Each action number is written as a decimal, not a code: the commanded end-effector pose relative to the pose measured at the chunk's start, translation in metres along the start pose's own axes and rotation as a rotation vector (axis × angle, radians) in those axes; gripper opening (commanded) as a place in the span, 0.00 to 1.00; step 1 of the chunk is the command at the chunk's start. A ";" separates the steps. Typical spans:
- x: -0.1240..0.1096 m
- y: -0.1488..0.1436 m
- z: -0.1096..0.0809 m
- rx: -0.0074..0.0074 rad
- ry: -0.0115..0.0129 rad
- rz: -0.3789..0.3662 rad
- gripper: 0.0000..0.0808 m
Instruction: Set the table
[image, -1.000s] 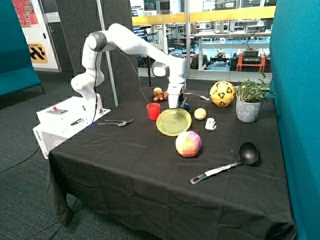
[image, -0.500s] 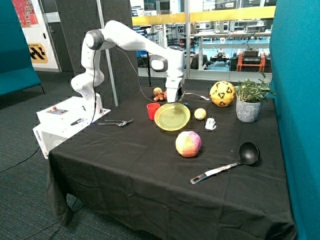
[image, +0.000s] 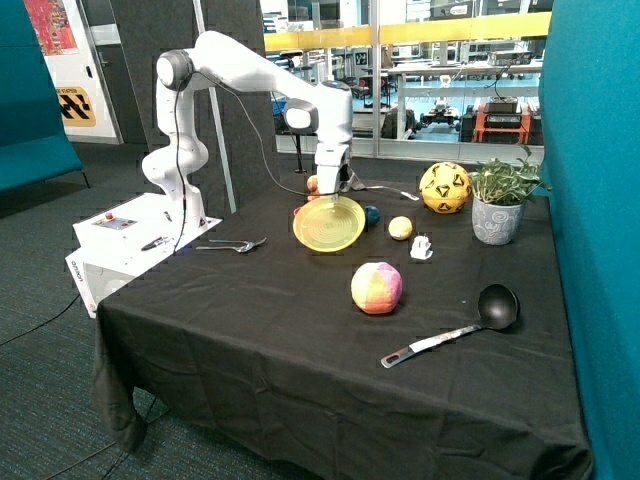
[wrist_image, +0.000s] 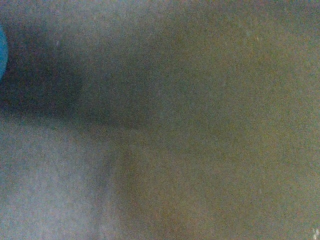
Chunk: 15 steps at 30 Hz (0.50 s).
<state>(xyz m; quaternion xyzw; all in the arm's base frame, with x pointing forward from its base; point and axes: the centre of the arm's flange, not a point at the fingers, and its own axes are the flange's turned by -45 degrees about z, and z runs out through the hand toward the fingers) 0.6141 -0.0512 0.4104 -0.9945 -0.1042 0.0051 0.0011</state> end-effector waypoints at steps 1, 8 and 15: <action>-0.037 0.003 -0.010 -0.0032 0.0100 -0.010 0.00; -0.065 0.006 -0.020 -0.0033 0.0100 -0.018 0.00; -0.089 0.003 -0.021 -0.0033 0.0100 -0.024 0.00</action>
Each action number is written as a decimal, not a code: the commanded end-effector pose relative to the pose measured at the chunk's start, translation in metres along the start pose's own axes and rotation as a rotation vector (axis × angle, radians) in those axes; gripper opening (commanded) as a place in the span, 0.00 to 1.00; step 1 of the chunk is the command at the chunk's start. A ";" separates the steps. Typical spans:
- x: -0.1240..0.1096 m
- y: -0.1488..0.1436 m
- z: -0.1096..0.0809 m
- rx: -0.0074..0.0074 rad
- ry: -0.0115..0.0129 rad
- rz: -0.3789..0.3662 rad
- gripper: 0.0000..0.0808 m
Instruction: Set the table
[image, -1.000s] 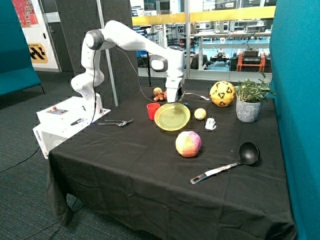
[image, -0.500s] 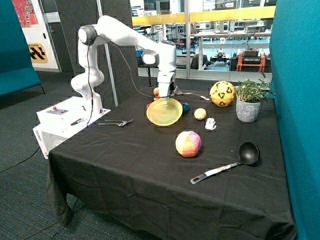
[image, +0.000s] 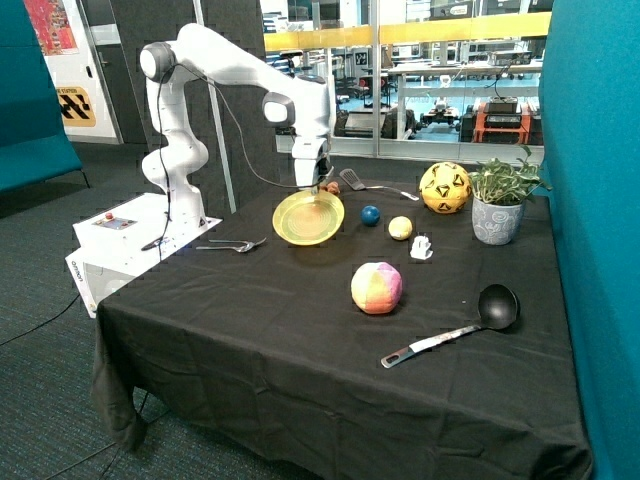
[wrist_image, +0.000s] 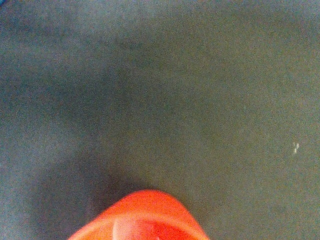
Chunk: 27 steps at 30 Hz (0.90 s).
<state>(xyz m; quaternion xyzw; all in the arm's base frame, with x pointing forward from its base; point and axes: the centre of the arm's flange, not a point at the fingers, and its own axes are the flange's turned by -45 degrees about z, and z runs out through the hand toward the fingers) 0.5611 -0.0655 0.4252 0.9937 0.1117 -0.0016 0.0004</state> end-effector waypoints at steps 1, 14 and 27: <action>-0.037 -0.001 -0.007 0.0005 0.0033 -0.010 0.00; -0.080 -0.005 -0.008 0.0004 0.0033 -0.031 0.00; -0.117 0.005 -0.003 0.0004 0.0033 -0.039 0.00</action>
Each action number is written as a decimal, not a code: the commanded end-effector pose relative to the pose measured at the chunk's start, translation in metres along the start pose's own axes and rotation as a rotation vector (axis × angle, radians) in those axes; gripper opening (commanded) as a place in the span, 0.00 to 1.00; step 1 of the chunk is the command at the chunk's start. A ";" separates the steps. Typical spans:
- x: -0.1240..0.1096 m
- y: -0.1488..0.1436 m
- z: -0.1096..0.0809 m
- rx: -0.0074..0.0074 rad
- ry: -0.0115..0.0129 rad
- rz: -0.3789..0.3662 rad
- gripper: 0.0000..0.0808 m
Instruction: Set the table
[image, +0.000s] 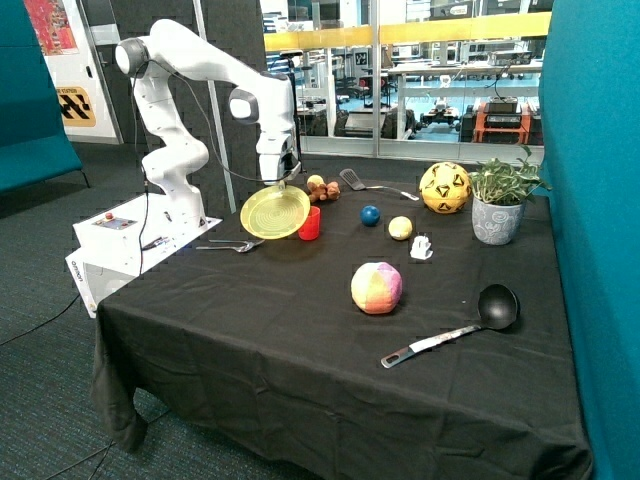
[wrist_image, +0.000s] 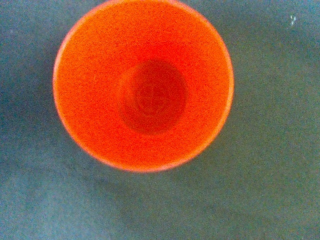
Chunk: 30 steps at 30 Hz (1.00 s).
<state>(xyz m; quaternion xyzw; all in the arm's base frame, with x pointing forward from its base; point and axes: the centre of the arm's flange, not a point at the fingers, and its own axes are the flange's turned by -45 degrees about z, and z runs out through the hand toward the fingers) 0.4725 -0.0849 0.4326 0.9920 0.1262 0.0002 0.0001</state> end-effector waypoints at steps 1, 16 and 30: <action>-0.028 0.005 0.005 0.0002 -0.0004 -0.015 0.00; -0.070 -0.011 0.013 0.0002 -0.0004 0.037 0.00; -0.114 -0.066 0.006 0.0001 -0.0004 0.077 0.00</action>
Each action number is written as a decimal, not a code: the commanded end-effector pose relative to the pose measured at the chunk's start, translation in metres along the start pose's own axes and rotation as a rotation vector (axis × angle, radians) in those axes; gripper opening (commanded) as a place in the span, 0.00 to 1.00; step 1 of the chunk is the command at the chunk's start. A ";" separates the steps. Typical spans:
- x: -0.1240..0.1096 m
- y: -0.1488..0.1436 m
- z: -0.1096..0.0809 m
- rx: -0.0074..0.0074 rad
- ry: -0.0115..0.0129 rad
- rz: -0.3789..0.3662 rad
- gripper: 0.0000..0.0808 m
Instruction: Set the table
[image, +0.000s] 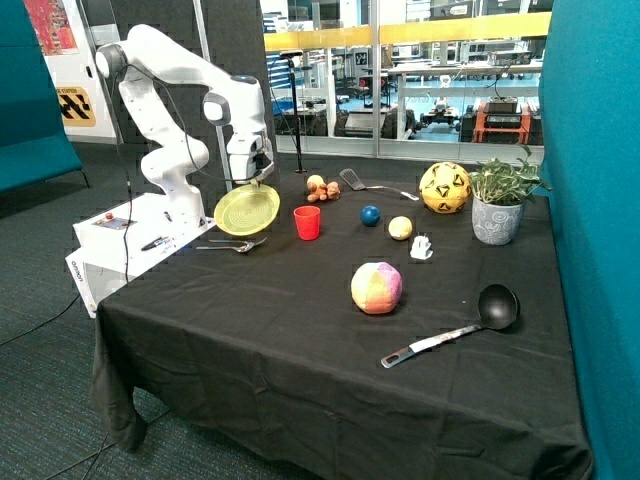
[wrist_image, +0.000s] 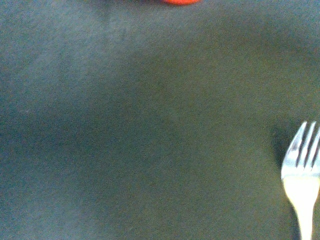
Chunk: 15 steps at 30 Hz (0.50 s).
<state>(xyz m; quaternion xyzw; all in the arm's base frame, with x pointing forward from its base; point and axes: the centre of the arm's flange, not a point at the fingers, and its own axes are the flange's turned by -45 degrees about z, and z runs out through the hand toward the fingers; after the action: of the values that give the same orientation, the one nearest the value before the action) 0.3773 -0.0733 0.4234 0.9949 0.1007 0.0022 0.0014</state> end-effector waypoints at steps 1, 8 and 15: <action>-0.029 -0.033 -0.002 0.0031 -0.0042 0.027 0.00; -0.043 -0.046 0.001 0.0031 -0.0042 0.038 0.00; -0.051 -0.055 0.005 0.0031 -0.0042 0.041 0.00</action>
<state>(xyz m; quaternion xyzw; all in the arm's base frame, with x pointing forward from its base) 0.3362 -0.0455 0.4210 0.9962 0.0865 0.0005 0.0038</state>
